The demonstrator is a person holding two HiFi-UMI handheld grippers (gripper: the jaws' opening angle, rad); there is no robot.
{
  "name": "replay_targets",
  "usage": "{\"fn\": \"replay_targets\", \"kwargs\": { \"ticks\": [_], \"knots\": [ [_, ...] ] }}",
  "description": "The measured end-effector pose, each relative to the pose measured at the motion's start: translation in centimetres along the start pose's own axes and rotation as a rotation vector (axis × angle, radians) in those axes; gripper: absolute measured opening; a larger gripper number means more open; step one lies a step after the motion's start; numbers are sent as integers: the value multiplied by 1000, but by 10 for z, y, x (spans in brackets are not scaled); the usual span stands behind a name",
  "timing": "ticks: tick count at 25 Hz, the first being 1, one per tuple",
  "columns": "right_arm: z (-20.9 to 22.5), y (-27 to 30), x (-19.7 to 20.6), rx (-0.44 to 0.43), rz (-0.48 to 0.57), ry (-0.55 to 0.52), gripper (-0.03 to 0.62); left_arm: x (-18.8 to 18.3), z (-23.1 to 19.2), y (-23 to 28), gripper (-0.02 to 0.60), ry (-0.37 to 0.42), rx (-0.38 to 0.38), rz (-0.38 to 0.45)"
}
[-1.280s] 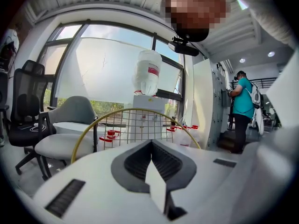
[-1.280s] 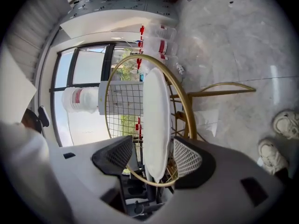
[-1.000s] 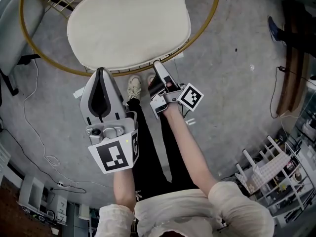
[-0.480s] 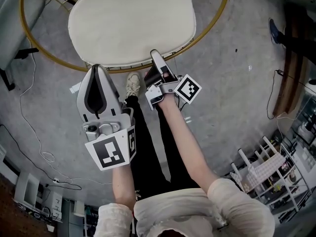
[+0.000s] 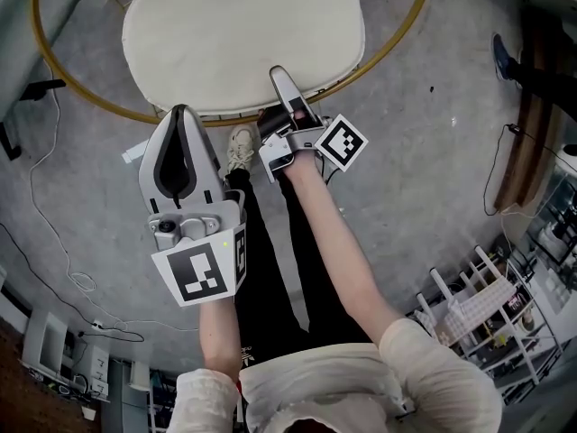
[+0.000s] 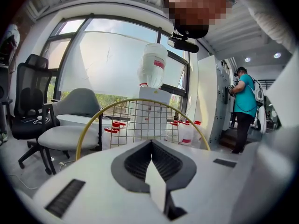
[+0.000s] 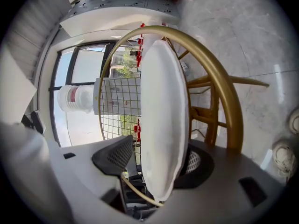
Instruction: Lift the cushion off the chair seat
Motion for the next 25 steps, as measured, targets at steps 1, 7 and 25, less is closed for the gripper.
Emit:
{"fn": "replay_targets", "kwargs": {
  "ticks": [1, 7, 25],
  "knots": [
    [0, 2, 0, -2, 0, -2, 272, -1, -2, 0, 14, 4, -1, -1],
    [0, 14, -4, -7, 15, 3, 266, -2, -8, -3, 14, -4, -9, -6],
    [12, 21, -7, 70, 80, 47, 89, -2, -3, 6, 14, -11, 14, -3]
  ]
}}
Point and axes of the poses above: the fingertips, and each gripper's own axes: y forward along the fingers, z to its right, x out of its underside, the point moved 4 cm from there along -y, backward along the fingers, and after that the axes turned 15 degrees about -y, right-handed, at the moved point
